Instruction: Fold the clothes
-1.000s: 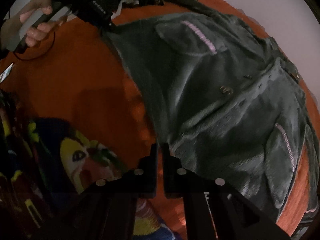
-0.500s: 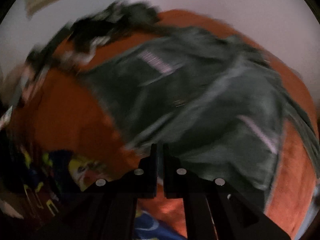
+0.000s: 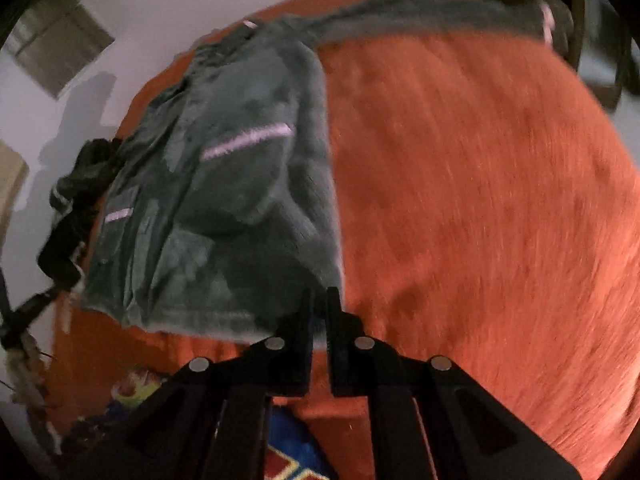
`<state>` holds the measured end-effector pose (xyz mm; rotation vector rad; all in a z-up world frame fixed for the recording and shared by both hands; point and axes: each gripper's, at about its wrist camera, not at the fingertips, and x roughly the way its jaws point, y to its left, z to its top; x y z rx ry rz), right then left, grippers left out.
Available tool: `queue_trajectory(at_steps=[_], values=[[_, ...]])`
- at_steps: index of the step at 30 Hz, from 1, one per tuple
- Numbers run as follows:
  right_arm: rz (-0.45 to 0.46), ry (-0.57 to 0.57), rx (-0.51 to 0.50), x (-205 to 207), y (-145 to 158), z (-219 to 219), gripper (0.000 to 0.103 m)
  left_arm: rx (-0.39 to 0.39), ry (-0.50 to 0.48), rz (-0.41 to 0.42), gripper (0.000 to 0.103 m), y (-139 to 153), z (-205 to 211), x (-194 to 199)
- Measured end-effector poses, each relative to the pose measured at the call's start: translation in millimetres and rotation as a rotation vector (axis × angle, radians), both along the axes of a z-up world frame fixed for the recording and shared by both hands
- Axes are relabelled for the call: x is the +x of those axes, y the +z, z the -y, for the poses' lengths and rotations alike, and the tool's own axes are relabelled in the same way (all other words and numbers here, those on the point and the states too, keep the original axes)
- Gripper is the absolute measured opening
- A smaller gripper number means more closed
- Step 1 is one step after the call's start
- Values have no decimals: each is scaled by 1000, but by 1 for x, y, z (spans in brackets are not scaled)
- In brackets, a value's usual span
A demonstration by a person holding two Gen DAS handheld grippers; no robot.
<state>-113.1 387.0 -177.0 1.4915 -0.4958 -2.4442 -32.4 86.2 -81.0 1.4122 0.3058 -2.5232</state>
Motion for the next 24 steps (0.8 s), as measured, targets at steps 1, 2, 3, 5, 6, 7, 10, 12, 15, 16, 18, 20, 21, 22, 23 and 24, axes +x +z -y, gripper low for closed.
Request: queue_trajectory(at_steps=[1,2,3,5,6,7,10,12,15,16,18,20,21,22,23,24], values=[[23,-38,-29,1,-5,-13,15,5,-3,11,34,-3,-2,-1],[47,-76,-58,2,-11,-26,26,7,-5,20,34,-5,-4,-1],[62,-103,-93,2,-15,-35,30,10,-6,31,34,-8,-5,-2],[67,-125,-179,2,-18,-43,32,7,-4,51,34,-13,-10,1],[68,-132,-218,2,-20,-47,32,3,0,58,34,-14,-12,4],[69,-136,-252,3,-22,-50,32,1,6,63,34,-14,-14,4],[76,-130,-296,6,-27,-54,34,15,3,73,34,-13,-22,4],[92,-119,-331,7,-33,-53,34,30,-11,83,34,-14,-29,3],[104,-108,-396,11,-43,-49,34,145,-71,125,34,-22,-49,-5],[92,-105,-384,15,-43,-48,28,205,-91,143,34,-26,-55,-8],[75,-95,-365,18,-41,-45,5,301,-132,176,34,-34,-71,-14],[63,-91,-342,18,-39,-43,5,355,-192,210,34,-41,-94,-22],[67,-105,-324,19,-40,-45,5,358,-218,218,34,-42,-105,-26],[74,-116,-323,19,-43,-47,5,358,-241,224,34,-43,-116,-29],[81,-122,-337,19,-46,-50,4,354,-266,228,34,-43,-128,-33],[87,-128,-351,20,-49,-52,4,355,-294,231,34,-42,-140,-37]])
